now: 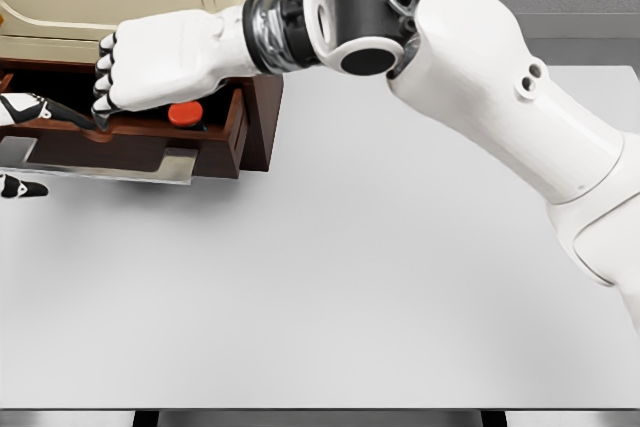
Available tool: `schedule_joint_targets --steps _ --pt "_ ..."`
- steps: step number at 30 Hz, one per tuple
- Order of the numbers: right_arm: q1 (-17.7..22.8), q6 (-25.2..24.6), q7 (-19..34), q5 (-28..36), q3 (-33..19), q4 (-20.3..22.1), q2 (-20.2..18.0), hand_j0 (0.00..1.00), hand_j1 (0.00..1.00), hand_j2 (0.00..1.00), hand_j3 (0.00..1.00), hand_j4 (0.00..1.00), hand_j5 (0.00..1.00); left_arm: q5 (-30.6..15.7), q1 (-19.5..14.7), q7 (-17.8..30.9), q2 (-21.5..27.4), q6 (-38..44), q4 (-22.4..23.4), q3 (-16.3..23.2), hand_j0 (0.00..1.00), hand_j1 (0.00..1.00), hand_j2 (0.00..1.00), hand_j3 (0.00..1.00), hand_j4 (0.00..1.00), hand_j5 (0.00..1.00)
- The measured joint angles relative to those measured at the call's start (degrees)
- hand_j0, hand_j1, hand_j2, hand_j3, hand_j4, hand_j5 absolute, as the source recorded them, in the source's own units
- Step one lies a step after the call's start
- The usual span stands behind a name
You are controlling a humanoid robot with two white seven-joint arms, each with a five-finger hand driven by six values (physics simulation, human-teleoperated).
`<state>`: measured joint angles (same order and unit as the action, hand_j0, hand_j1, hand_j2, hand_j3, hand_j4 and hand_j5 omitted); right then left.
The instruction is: Open the cabinet drawer with left arm, and place a switch into the drawer with right arm
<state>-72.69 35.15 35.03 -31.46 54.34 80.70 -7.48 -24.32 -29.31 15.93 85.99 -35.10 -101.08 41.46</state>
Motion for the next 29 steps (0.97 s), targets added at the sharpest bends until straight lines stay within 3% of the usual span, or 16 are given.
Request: schedule_joint_targets --steps 4,9,16,20,23,27,29 --pt "-1.3 0.0 0.0 3.3 -0.3 5.3 -2.8 0.77 0.77 0.77 0.77 0.77 0.77 0.1 -0.2 0.1 -0.6 0.0 0.0 0.0 0.85 0.85 0.85 0.85 0.85 0.85" --pt "0.1 0.0 0.0 9.1 -0.5 11.0 -11.4 0.77 0.77 0.77 0.77 0.77 0.77 0.2 -0.2 0.2 -0.8 0.0 0.0 -0.1 0.83 0.83 0.83 0.83 0.83 0.83" --pt "3.7 0.0 -0.7 13.6 -0.7 14.8 -31.8 0.9 0.9 0.9 0.9 0.9 0.9 0.3 -0.3 0.2 -1.7 0.0 0.0 -0.6 0.83 0.83 0.83 0.83 0.83 0.83" --pt "9.3 0.1 -1.0 14.7 -0.9 15.2 -41.1 0.92 0.92 0.92 0.92 0.92 0.92 0.3 -0.5 0.2 -3.2 0.0 0.0 -0.7 0.83 0.83 0.83 0.83 0.83 0.83" --pt "10.0 0.0 -1.1 15.4 -1.6 15.3 -44.6 0.95 0.95 0.95 0.95 0.95 0.95 0.3 -0.5 0.3 -3.7 0.0 0.0 -1.0 0.83 0.83 0.83 0.83 0.83 0.83" --pt "21.7 0.1 -0.8 16.0 -7.8 15.2 -49.6 1.0 1.0 1.0 1.0 1.0 1.0 0.3 -0.4 0.3 -3.9 0.0 0.0 -1.3 0.83 0.83 0.83 0.83 0.83 0.83" --pt "22.1 0.0 -0.5 16.2 -10.6 15.1 -51.4 1.0 1.0 1.0 1.0 1.0 1.0 0.3 -0.4 0.3 -4.0 0.0 0.0 -1.3 0.83 0.83 0.83 0.83 0.83 0.83"
